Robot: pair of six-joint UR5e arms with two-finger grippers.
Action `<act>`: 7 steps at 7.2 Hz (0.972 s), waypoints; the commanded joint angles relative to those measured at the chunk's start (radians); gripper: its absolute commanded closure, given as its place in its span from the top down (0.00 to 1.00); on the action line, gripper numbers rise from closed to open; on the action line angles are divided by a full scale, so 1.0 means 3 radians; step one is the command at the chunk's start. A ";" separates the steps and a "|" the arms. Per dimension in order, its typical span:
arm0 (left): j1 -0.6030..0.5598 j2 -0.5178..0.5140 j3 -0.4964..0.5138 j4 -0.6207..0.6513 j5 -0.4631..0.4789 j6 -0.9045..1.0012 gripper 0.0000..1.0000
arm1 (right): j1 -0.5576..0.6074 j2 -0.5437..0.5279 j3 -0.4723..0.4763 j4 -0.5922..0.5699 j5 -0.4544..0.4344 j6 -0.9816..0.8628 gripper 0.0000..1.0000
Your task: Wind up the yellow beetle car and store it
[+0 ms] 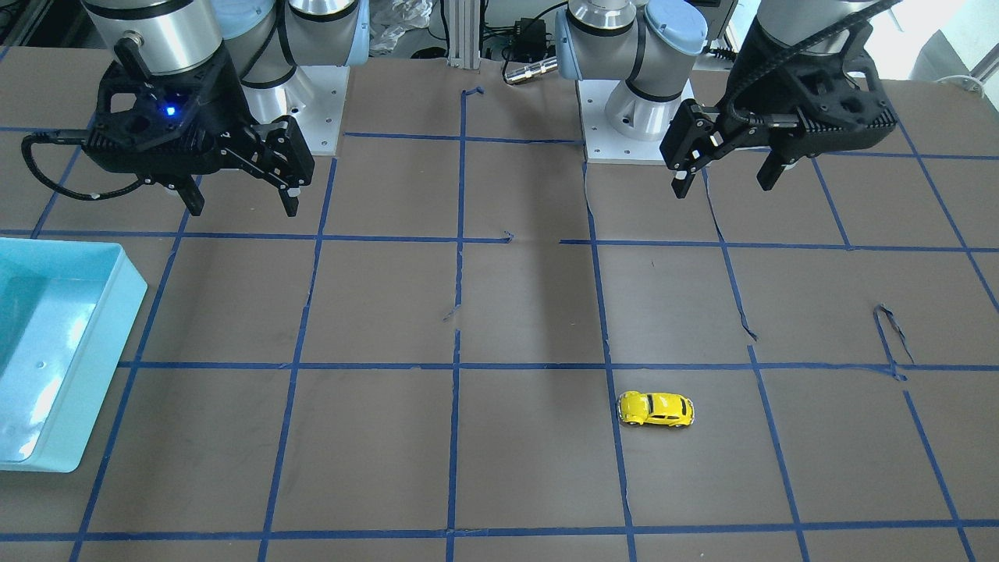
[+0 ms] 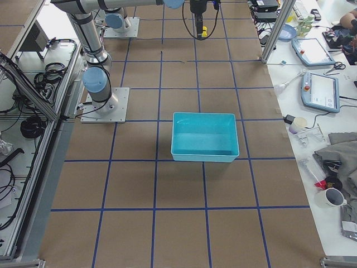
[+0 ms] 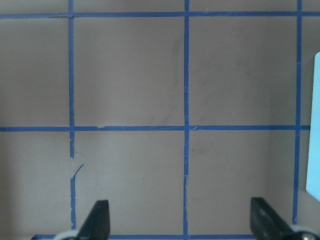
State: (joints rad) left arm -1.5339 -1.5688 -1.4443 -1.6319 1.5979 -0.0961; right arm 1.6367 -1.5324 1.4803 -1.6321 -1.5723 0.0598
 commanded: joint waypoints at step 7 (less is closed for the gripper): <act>0.0000 -0.0032 -0.0018 0.0009 -0.0019 0.0379 1.00 | 0.0000 0.0000 0.0000 0.0000 0.0000 0.0005 1.00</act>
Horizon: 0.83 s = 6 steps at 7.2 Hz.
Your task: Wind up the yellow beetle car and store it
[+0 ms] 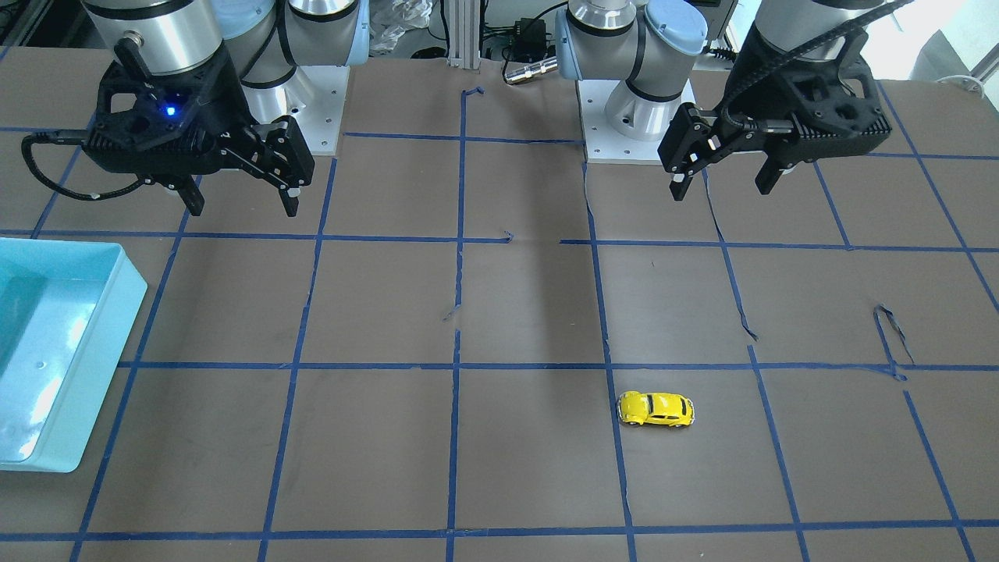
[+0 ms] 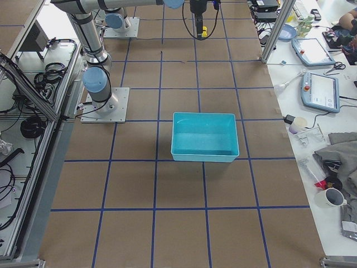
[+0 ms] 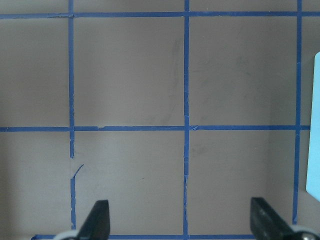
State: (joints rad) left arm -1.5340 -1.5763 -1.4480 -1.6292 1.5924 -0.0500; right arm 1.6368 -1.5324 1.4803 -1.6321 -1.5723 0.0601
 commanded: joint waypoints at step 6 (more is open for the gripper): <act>0.0005 0.0003 -0.0067 0.0164 -0.0005 0.0427 0.95 | 0.0000 -0.0005 0.0015 0.0000 -0.0005 -0.0001 1.00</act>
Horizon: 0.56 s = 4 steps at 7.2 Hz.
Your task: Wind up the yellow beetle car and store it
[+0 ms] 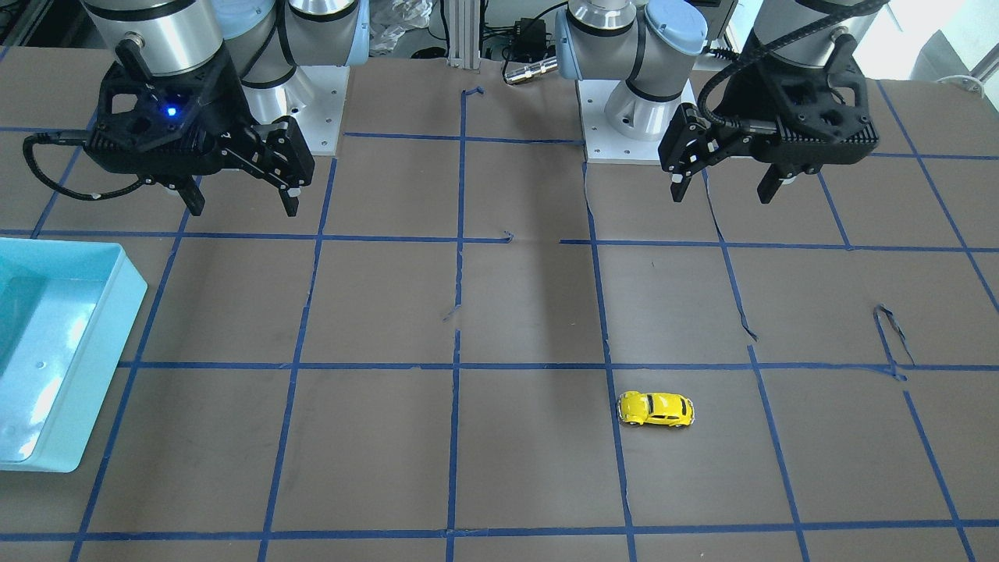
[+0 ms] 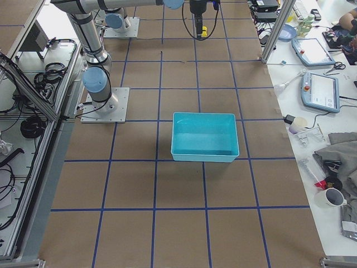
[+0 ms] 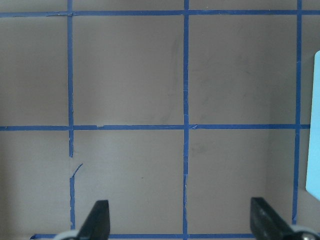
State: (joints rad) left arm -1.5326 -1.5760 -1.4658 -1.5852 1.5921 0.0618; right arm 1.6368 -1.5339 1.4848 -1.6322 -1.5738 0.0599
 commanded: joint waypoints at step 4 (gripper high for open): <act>-0.0010 0.0053 -0.0038 0.0007 -0.0091 0.0076 1.00 | 0.0000 0.0000 0.0000 0.0000 0.0000 0.0000 1.00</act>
